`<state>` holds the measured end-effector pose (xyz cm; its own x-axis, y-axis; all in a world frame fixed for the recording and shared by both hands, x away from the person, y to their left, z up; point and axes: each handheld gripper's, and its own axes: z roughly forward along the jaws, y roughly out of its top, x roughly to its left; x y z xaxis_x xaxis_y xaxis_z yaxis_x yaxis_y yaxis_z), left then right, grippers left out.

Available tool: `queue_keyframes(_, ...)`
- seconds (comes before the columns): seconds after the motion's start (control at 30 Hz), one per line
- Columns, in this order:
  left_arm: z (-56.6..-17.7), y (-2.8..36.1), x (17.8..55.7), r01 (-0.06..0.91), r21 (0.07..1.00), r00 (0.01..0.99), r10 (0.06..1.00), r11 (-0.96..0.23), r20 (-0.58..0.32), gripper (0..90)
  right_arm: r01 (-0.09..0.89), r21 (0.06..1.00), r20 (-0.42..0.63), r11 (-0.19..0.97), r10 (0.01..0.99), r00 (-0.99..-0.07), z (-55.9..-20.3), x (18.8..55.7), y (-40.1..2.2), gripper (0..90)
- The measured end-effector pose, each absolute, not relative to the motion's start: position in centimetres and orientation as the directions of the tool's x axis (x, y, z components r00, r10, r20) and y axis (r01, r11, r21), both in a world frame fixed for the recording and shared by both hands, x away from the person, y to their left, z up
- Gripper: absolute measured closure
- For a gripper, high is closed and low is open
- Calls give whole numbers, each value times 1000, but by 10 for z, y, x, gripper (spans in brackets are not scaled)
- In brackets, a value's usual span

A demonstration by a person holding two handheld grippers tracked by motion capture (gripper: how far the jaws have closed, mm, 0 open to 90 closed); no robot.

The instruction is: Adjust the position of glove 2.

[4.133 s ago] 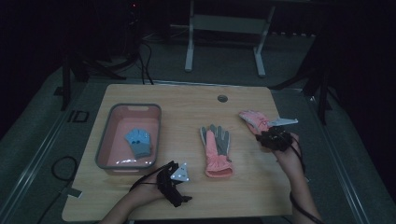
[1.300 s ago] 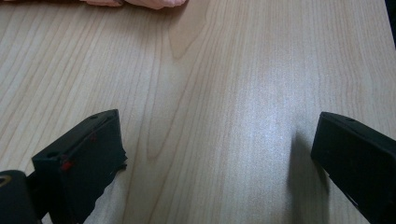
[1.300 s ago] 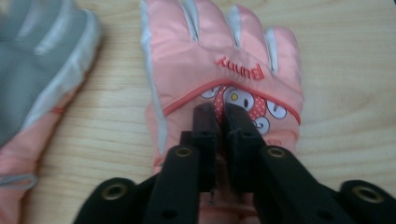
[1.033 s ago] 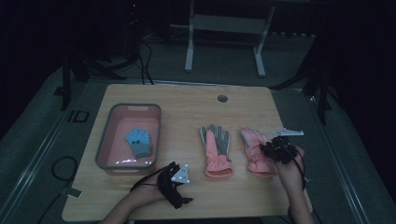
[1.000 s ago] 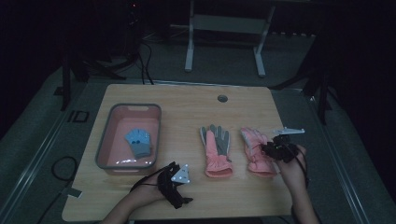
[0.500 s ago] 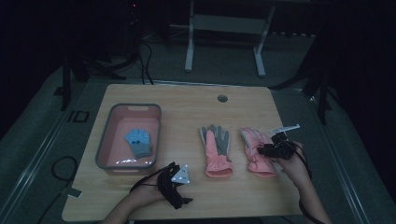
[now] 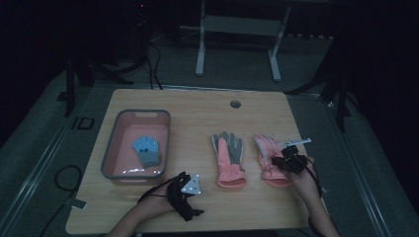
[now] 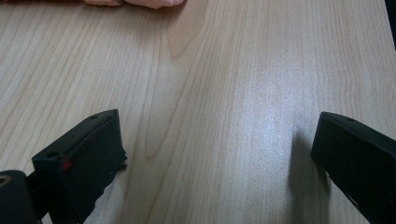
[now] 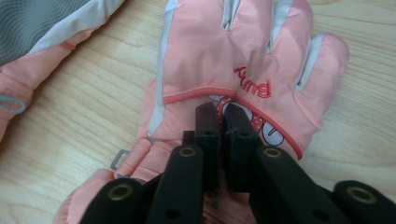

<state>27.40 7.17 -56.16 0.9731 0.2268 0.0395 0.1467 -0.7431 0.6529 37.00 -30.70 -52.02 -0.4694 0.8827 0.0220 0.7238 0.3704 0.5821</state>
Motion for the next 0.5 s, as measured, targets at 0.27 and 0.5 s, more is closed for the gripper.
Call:
queue_keyframes(0.27,-561,71,274,144,652,973,226,-745,44,24,696,656,20,293,914,-404,-487,361,-300,893)
queue_keyframes(0.5,-561,72,275,142,652,973,225,-745,45,24,642,722,31,258,915,-402,-442,349,-272,893)
